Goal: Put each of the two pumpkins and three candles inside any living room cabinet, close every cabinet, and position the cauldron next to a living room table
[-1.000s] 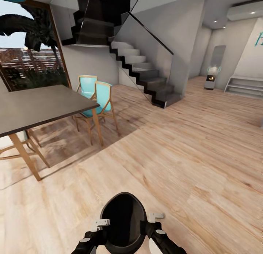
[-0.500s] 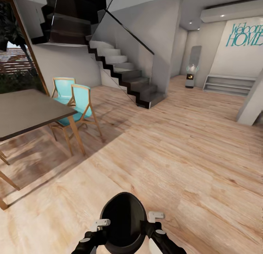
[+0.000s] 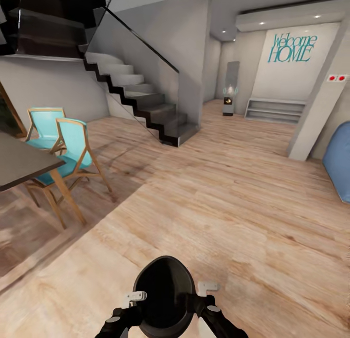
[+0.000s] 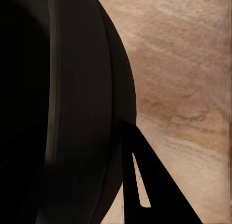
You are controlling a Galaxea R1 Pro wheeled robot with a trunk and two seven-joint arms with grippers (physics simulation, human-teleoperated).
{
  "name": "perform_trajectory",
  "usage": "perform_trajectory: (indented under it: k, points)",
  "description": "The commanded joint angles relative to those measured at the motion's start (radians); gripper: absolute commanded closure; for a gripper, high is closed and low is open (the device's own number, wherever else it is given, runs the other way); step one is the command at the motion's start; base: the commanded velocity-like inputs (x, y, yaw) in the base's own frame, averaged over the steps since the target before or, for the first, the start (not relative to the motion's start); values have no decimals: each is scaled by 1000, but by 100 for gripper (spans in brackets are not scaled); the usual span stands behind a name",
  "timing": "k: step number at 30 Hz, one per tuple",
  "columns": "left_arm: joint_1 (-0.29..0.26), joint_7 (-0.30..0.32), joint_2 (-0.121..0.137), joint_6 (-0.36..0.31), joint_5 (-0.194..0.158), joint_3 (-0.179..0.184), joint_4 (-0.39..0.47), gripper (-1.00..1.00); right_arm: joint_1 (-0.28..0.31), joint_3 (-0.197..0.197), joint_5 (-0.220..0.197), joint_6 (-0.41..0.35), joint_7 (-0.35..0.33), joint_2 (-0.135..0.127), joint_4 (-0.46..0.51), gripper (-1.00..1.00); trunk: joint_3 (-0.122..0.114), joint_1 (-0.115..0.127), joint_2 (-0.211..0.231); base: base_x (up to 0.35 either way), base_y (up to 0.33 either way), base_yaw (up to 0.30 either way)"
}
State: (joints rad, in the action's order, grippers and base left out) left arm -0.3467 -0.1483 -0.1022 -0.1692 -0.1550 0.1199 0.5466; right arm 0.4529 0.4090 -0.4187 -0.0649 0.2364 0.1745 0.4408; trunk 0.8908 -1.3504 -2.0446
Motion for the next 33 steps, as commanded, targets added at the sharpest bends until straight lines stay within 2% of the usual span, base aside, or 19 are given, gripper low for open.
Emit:
perform_trajectory:
  k: [1, 33]
  points:
    - [0, -7, 1, -4, -26, 15, 1, 100, 1, 11, -2, -4, -15, 0, 22, 100, 1, 0, 0, 333, 0, -279]
    - [0, -6, 1, -4, -26, 15, 1, 100, 1, 11, -2, -4, -15, 0, 21, 100, 1, 0, 0, 318, 0, -279]
